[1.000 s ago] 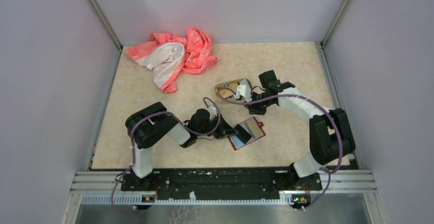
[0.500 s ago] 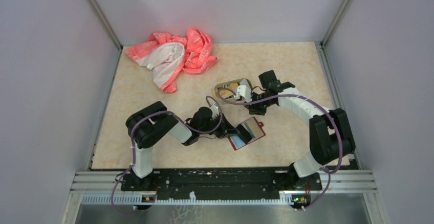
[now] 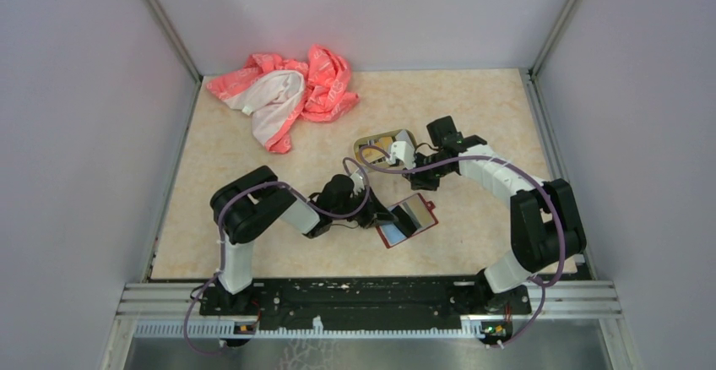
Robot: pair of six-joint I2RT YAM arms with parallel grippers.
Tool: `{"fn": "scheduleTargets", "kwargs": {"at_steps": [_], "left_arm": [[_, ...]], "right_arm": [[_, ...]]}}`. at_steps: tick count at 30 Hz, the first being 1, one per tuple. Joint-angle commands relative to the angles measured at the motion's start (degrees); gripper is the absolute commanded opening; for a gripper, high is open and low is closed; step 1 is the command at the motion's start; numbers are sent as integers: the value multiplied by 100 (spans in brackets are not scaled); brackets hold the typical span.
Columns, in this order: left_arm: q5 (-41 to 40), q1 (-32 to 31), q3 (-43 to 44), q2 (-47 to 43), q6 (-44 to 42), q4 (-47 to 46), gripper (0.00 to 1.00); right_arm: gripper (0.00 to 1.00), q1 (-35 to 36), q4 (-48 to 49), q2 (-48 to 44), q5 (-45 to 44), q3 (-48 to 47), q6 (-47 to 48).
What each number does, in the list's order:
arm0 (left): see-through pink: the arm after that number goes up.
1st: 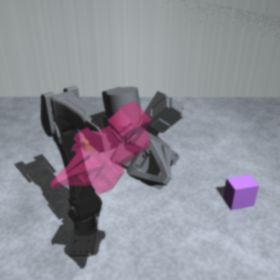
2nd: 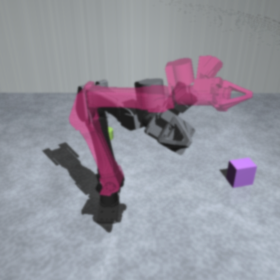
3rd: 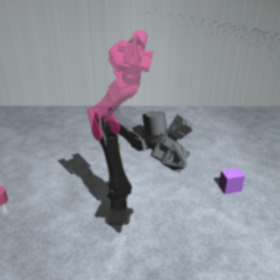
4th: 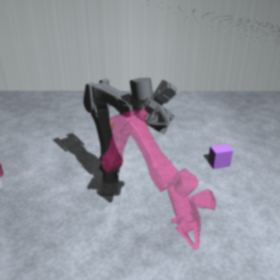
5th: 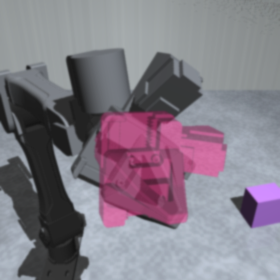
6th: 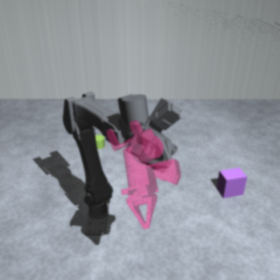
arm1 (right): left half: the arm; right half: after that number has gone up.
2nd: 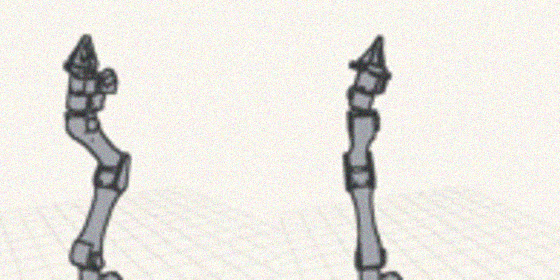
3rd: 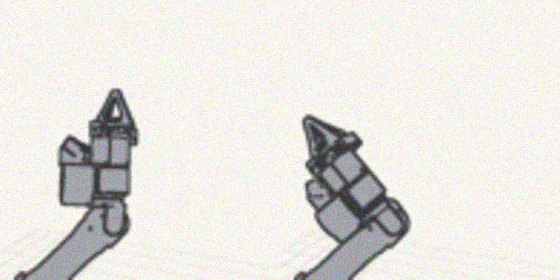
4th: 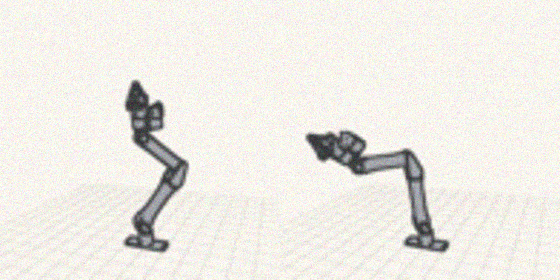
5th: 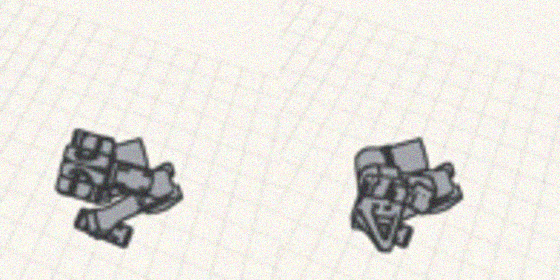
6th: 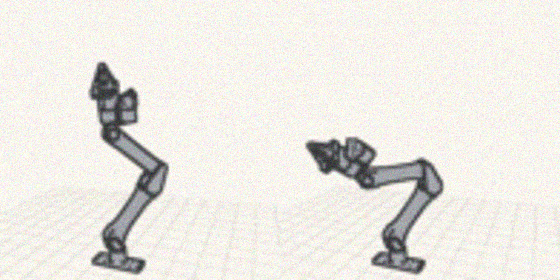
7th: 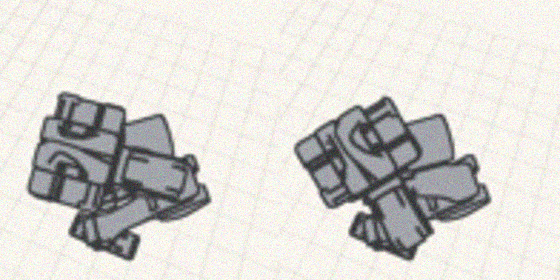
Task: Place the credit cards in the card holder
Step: Insert the credit card into the card holder.
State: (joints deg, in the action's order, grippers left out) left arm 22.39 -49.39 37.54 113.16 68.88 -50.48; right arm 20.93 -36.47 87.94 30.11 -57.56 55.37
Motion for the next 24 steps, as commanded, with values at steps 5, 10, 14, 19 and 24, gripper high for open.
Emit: {"fn": "scheduleTargets", "kwargs": {"at_steps": [5,10,14,19,24], "left_arm": [[52,-27,93,229,70,616,0],[131,-27,220,325,90,818,0],[120,-18,399,370,13,1099,0],[6,-10,548,324,-136,1480,0],[2,-1,620,320,-196,1591,0]], "right_arm": [[9,4,9,-3,223,-190,61],[9,7,13,-27,258,-179,61],[9,2,22,-49,276,-171,66],[9,7,72,124,-423,-192,-80],[10,0,-189,428,-1084,-266,1]]}}
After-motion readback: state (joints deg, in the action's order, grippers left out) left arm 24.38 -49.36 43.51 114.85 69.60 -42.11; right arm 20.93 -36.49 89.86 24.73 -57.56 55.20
